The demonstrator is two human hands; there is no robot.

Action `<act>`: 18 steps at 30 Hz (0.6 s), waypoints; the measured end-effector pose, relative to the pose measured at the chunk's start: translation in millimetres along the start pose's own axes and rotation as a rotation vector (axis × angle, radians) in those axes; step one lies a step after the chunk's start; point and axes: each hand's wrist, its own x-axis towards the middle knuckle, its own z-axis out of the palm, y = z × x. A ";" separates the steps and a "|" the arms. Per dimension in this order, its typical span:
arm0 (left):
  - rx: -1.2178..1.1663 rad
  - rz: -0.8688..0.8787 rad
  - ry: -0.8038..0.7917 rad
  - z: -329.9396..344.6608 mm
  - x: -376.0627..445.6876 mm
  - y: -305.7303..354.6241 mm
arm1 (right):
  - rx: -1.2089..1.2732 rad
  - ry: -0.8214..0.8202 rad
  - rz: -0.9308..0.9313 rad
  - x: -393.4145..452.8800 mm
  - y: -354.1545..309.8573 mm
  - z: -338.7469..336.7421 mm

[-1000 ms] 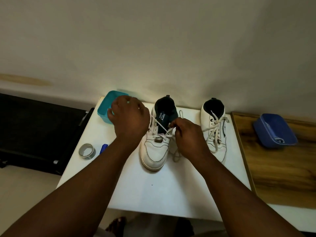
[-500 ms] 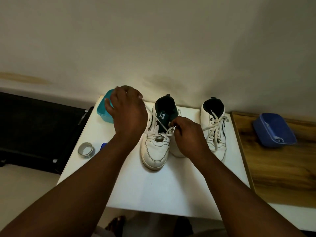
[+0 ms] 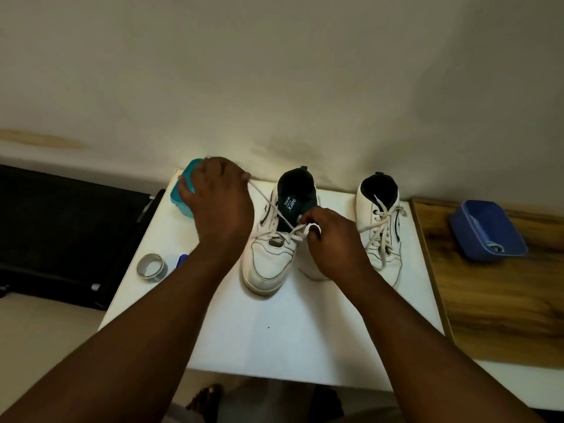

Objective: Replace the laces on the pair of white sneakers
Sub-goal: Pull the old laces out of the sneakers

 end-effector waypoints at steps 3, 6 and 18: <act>0.029 0.030 -0.004 7.1 -3.5 -4.2 | 0.009 0.023 0.003 -0.4 0.7 1.3; -0.140 0.239 -0.124 9.3 -12.3 4.4 | -0.004 0.016 -0.011 -0.1 0.3 0.1; -0.184 0.021 -0.088 -0.2 14.4 -15.5 | 0.015 0.029 0.013 1.1 11.1 -3.7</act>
